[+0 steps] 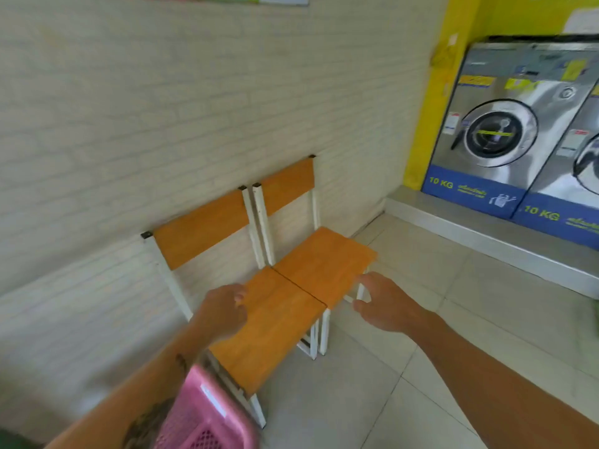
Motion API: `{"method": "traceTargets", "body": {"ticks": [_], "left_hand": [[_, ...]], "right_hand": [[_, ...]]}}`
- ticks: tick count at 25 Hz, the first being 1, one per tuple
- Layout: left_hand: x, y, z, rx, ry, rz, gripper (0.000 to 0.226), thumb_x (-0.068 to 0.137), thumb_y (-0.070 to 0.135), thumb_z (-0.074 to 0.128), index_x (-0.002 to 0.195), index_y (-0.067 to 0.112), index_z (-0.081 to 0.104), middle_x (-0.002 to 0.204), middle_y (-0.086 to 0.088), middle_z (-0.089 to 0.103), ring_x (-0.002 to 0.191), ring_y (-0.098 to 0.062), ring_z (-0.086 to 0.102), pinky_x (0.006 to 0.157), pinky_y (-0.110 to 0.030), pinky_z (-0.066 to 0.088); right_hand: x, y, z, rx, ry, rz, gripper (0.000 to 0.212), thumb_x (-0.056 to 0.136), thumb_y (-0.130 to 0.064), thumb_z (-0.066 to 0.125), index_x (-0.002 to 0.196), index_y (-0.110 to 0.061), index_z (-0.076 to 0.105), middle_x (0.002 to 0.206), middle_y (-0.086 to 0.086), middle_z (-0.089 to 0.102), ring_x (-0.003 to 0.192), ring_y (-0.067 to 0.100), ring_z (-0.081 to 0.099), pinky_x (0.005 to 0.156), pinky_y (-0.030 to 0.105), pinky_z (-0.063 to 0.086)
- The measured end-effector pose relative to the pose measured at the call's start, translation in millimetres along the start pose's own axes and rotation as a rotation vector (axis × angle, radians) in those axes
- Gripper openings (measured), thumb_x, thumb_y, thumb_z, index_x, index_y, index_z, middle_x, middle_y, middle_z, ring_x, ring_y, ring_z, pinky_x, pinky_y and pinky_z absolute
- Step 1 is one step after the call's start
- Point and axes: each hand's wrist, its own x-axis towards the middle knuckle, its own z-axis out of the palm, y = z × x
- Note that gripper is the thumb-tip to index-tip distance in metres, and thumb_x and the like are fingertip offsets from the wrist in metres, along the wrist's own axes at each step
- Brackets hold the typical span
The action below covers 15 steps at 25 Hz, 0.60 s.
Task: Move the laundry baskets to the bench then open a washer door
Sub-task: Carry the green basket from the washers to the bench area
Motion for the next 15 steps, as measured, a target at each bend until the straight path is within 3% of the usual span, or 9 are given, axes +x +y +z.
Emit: {"method": "traceTargets", "body": {"ticks": [4,7,10,13,15], "left_hand": [[50,150,59,0.043,-0.096,0.217,0.043,0.094,0.02,0.045,0.137,0.024,0.048,0.139,-0.001,0.052,0.12,-0.022,0.055,0.103,-0.039,0.046],[80,264,112,0.063,-0.127,0.353,0.042,0.096,0.02,0.047,0.139,0.023,0.046,0.14,-0.001,0.051,0.121,-0.021,0.053,0.102,-0.035,0.043],[100,368,166,0.1,-0.154,0.438,0.037,0.096,0.019,0.045,0.132,0.023,0.051,0.131,0.0,0.056,0.108,-0.02,0.055,0.094,-0.025,0.041],[119,461,222,-0.036,-0.194,0.481,0.031,0.083,0.02,0.052,0.112,0.021,0.062,0.12,-0.003,0.065,0.094,-0.016,0.058,0.088,-0.019,0.043],[135,515,256,-0.087,-0.216,0.52,0.024,0.081,0.01,0.057,0.101,0.021,0.064,0.108,-0.001,0.067,0.086,-0.01,0.059,0.075,-0.001,0.038]], "right_hand": [[-16,121,-87,-0.056,0.138,0.115,0.063,0.093,-0.037,0.051,0.15,-0.021,0.03,0.158,0.002,0.027,0.145,0.02,0.025,0.116,0.033,0.022],[-34,211,-152,-0.069,0.198,0.2,0.064,0.093,-0.039,0.051,0.15,-0.021,0.029,0.159,0.002,0.025,0.147,0.019,0.022,0.119,0.033,0.019],[-56,294,-213,-0.071,0.249,0.303,0.065,0.092,-0.041,0.052,0.15,-0.024,0.03,0.16,0.001,0.024,0.146,0.02,0.022,0.12,0.036,0.02],[-71,373,-271,-0.078,0.311,0.398,0.066,0.089,-0.044,0.053,0.149,-0.026,0.031,0.159,0.001,0.027,0.145,0.021,0.025,0.119,0.036,0.022],[-76,416,-307,-0.081,0.35,0.442,0.066,0.09,-0.042,0.054,0.149,-0.024,0.032,0.158,0.002,0.028,0.145,0.02,0.025,0.118,0.033,0.02]]}}
